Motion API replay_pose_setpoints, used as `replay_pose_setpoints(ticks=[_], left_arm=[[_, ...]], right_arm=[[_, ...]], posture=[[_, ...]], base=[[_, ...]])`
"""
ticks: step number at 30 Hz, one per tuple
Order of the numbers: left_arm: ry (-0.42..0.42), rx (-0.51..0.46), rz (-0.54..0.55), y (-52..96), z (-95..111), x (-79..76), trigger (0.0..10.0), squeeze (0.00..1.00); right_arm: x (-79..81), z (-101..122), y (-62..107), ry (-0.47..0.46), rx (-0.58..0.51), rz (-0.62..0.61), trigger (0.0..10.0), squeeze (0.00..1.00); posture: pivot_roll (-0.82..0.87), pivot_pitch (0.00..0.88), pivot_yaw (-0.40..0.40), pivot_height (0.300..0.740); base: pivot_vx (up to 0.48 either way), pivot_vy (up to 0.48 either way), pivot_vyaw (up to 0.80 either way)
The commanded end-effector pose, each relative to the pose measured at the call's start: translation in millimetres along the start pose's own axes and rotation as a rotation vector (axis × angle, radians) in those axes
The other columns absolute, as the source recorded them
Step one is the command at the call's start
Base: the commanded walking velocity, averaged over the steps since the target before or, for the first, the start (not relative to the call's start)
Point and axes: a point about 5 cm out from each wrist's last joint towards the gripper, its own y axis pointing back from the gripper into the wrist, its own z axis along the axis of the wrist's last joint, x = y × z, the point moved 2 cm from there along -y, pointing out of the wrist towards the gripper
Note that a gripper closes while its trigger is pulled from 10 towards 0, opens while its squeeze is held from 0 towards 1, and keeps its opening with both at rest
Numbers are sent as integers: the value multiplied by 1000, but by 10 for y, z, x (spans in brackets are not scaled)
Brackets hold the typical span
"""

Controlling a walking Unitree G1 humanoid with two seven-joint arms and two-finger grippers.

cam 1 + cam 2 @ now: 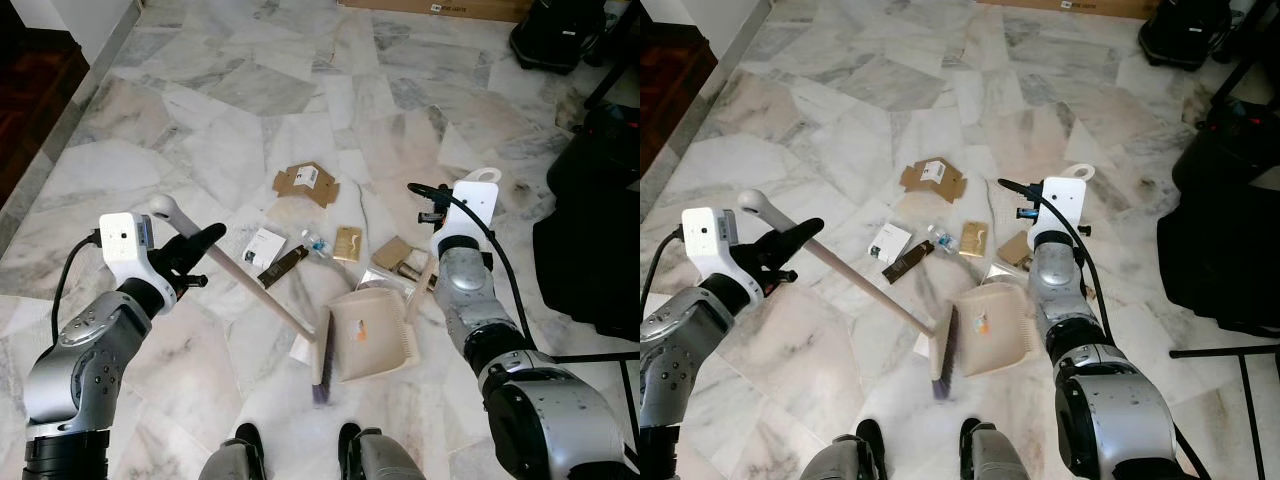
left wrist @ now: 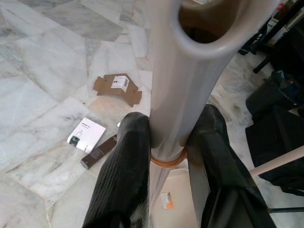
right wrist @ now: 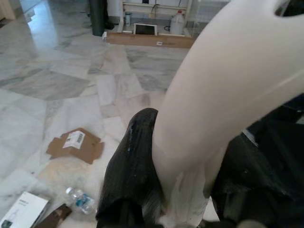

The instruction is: Sweep floor

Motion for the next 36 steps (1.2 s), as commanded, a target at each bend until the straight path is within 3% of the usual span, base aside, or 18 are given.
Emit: replay_pose_setpoints(ticks=[1, 10, 15, 21, 25, 30, 36], left_arm=[[-20, -37, -13, 41, 81, -20, 10000, 0], [-40, -35, -2, 54, 92, 17, 10000, 0], [-93, -79, 44, 94, 273, 152, 10000, 0], [-122, -101, 68, 118, 357, 199, 10000, 0], [-130, -97, 77, 133, 356, 217, 10000, 0], [-216, -52, 162, 171, 280, 361, 10000, 0], [-252, -7, 180, 198, 197, 396, 10000, 0]], right_arm=[[-16, 51, -13, 9, -26, -7, 10000, 0], [21, -40, 24, 22, 6, 10, 10000, 0], [94, -199, 77, 33, 91, 50, 10000, 0], [150, -390, 150, 51, 200, 74, 10000, 0], [167, -424, 164, 55, 220, 90, 10000, 0], [186, -453, 177, 67, 239, 118, 10000, 0], [226, -526, 214, 85, 286, 151, 10000, 0]], posture=[[-63, 294, -39, 740], [-63, 289, -39, 740], [-60, 291, -42, 740], [-57, 300, -45, 740], [-60, 304, -47, 740], [-59, 309, -50, 740], [-61, 316, -53, 740]], base=[[0, 0, 0], [0, 0, 0], [0, 0, 0], [0, 0, 0], [0, 0, 0], [0, 0, 0], [0, 0, 0]])
